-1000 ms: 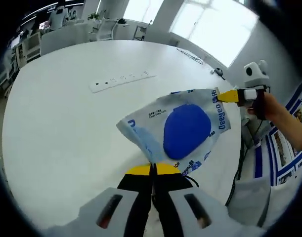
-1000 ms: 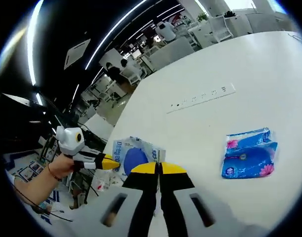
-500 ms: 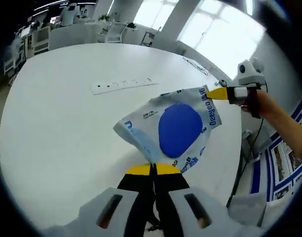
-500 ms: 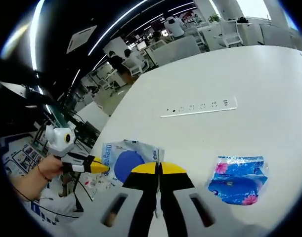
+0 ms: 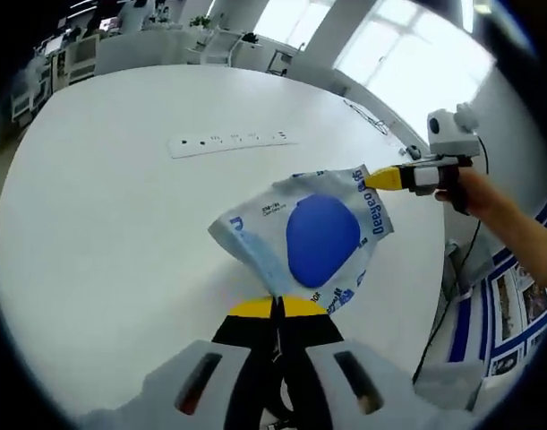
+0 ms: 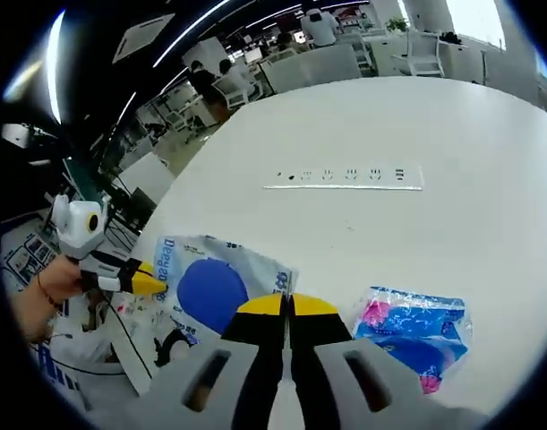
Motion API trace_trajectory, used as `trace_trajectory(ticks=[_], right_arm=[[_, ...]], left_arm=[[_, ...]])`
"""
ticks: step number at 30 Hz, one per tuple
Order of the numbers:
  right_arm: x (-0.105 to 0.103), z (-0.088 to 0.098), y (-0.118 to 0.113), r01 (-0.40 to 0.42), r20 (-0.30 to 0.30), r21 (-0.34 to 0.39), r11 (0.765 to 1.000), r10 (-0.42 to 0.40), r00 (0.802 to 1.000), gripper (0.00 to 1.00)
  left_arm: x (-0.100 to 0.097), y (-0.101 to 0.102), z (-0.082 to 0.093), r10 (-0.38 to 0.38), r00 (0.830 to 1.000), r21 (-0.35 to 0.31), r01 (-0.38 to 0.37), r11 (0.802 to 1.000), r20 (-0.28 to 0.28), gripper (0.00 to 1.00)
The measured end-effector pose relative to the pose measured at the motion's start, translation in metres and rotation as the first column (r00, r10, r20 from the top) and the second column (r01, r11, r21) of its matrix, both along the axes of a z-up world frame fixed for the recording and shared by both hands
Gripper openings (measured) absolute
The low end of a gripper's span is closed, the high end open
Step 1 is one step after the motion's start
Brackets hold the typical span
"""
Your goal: Arrange the tabletop items into an orderly group along one side of the table until the central work area is clear of visible clutter.
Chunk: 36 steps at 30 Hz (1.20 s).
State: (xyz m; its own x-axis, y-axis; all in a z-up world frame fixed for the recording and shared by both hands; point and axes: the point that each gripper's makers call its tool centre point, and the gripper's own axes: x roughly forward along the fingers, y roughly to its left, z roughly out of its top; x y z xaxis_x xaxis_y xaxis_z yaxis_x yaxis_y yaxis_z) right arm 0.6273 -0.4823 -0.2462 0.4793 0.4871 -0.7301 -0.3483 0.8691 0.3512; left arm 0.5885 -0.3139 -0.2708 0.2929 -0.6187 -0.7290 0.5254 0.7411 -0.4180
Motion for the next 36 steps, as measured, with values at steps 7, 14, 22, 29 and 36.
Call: trace_trajectory(ticks=[7,14,22,29,36], right_arm=[[0.006,-0.021,-0.001,-0.036,-0.017,-0.067,0.997,0.035,0.999,0.00],[0.009,-0.037,-0.004,-0.073,-0.025,-0.139,0.988,0.070,0.997,0.00],[0.014,-0.050,-0.007,-0.110,-0.030,-0.205,0.973,0.106,0.994,0.00],[0.016,-0.062,-0.009,-0.134,-0.053,-0.249,0.959,0.124,0.991,0.00],[0.017,-0.069,-0.012,-0.131,-0.070,-0.263,0.956,0.116,0.991,0.00]], left_arm=[[0.004,-0.002,-0.014,0.002,1.000,0.013,-0.001,1.000,-0.026,0.00],[0.007,-0.006,-0.027,0.003,0.999,0.014,-0.002,1.000,-0.053,0.00],[0.010,-0.008,-0.039,0.001,0.997,0.024,0.001,1.000,-0.076,0.00],[0.013,-0.009,-0.050,0.008,0.994,0.029,-0.005,1.000,-0.108,0.00],[0.012,-0.009,-0.058,0.016,0.991,0.017,-0.013,1.000,-0.134,0.00]])
